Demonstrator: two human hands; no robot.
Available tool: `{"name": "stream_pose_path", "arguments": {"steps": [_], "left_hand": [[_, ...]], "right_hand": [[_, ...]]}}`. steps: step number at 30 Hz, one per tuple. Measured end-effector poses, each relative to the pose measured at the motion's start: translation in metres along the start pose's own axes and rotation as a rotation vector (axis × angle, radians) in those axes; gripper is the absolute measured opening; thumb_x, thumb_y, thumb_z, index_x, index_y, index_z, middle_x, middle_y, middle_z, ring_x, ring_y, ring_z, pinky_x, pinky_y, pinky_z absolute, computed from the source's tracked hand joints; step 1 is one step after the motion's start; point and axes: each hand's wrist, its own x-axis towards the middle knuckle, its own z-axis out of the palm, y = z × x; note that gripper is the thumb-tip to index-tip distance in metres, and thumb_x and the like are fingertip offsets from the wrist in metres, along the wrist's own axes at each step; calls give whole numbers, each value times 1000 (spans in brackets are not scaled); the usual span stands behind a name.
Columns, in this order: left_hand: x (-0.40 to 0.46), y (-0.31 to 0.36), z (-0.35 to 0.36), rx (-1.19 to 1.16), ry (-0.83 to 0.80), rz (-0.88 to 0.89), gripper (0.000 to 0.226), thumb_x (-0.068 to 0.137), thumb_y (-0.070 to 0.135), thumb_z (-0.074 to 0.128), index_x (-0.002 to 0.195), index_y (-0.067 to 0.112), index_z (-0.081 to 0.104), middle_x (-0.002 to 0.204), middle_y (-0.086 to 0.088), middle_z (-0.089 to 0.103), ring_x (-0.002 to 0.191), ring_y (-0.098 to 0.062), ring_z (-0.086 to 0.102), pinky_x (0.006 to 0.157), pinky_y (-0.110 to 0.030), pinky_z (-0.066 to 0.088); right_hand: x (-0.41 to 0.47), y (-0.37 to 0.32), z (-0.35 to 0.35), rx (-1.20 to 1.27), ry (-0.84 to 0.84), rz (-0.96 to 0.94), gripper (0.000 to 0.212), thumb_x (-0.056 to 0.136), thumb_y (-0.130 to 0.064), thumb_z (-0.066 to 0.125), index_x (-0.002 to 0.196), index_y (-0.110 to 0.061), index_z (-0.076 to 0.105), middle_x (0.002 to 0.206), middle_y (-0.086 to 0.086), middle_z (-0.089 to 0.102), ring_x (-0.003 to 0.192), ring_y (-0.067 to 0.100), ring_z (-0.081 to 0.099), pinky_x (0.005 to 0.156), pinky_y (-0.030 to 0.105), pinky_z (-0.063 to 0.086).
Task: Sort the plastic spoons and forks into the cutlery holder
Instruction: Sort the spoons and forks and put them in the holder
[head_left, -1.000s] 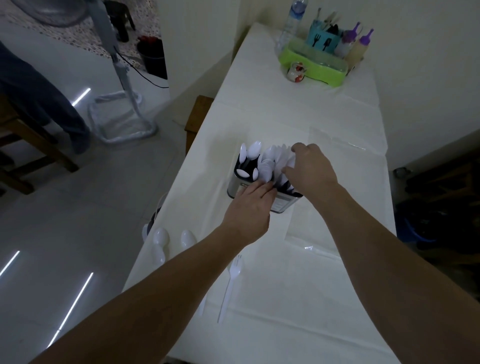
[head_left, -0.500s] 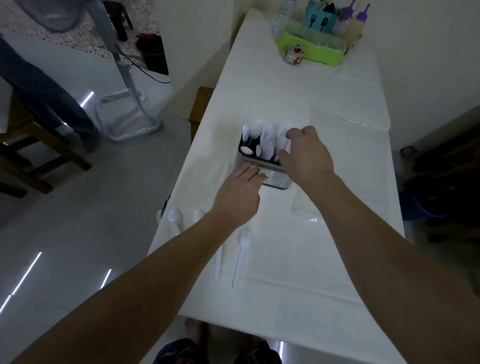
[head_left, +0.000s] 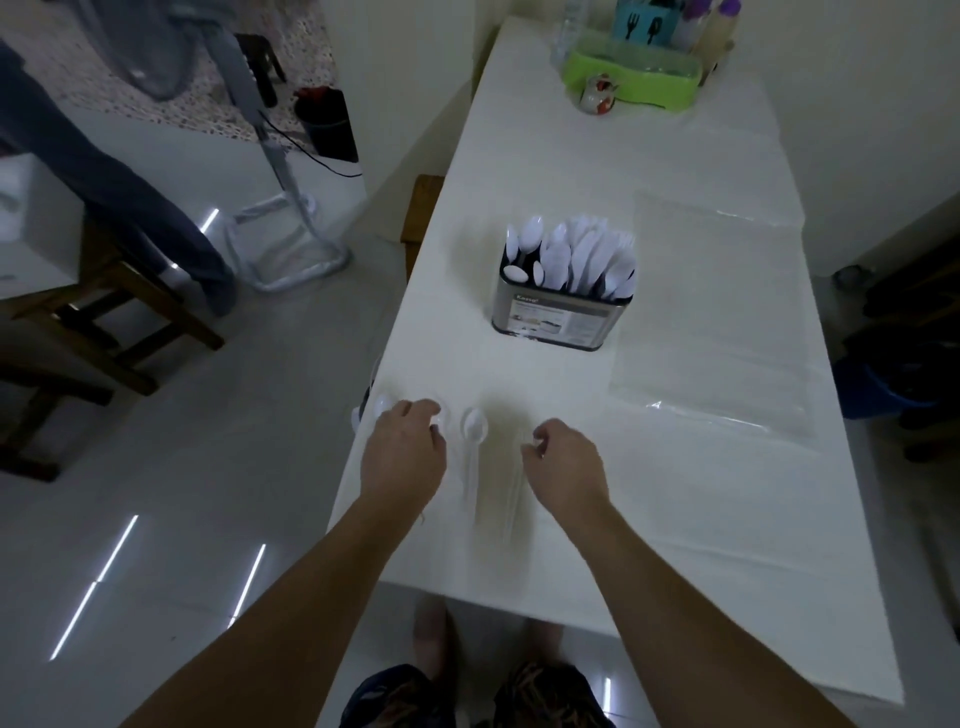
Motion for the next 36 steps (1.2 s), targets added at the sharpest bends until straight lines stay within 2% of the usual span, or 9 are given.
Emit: {"name": "stream_pose_path", "arguments": {"steps": [5,12,16,20,25,28,30,32,36], "left_hand": [[-25,-24,2,-50,-45,-214,28,96,19,52,122,16,63,114,-2,66,100,-19,63,84,-29,49],[-38,-49,6,-125,-94,-455,15,95,23,55,105,15,63,92,0,65,81,-18,57,72,-27,40],[-39,-51,4,-139,-116,-504,12,95,27,56,93,16,57,72,12,48,74,-14,52,68,-28,38],[-37,-53,3,-174,-145,-538,15,96,31,54,91,17,54,72,10,48,74,-15,51,68,-27,38],[-38,-38,9,-201,-162,-439,15,97,34,50,94,21,55,77,8,59,71,-11,59,59,-25,42],[-37,-19,18,-271,-269,-291,16,98,33,50,90,23,59,77,10,62,69,-6,60,60,-20,45],[-32,-5,26,-289,-344,-201,19,99,33,48,89,24,61,78,11,61,71,-5,58,60,-16,40],[-24,9,36,-311,-419,-128,19,99,31,48,91,23,64,79,10,61,74,-8,58,66,-20,43],[-6,39,45,-468,-497,-75,22,96,17,53,81,16,69,74,2,67,69,-13,65,65,-23,52]], "right_hand": [[-19,9,34,61,-44,150,21,91,-32,58,103,-15,60,95,2,68,91,23,64,77,31,52],[-27,10,56,18,9,231,27,89,-36,61,99,-12,56,93,4,65,85,24,63,64,28,44],[-23,11,65,-38,30,240,28,89,-37,60,98,-11,60,92,5,66,84,25,64,63,27,42],[-18,12,69,-62,19,255,26,88,-37,60,89,-12,64,79,2,66,69,21,62,55,25,42],[-18,5,62,-96,-25,287,22,81,-32,55,86,-13,66,76,3,66,66,22,59,50,22,35],[-19,0,51,-46,-55,285,24,77,-31,55,82,-13,70,79,4,70,77,26,66,60,25,46],[-19,-2,42,144,-99,262,23,73,-30,56,73,-12,69,68,4,70,70,25,69,65,33,57],[-19,-4,30,380,-107,231,18,69,-31,56,71,-18,69,63,2,70,64,22,70,65,42,59],[-12,-5,-6,517,-61,142,12,79,-19,64,68,-16,69,67,2,70,60,12,60,62,32,49]]}}
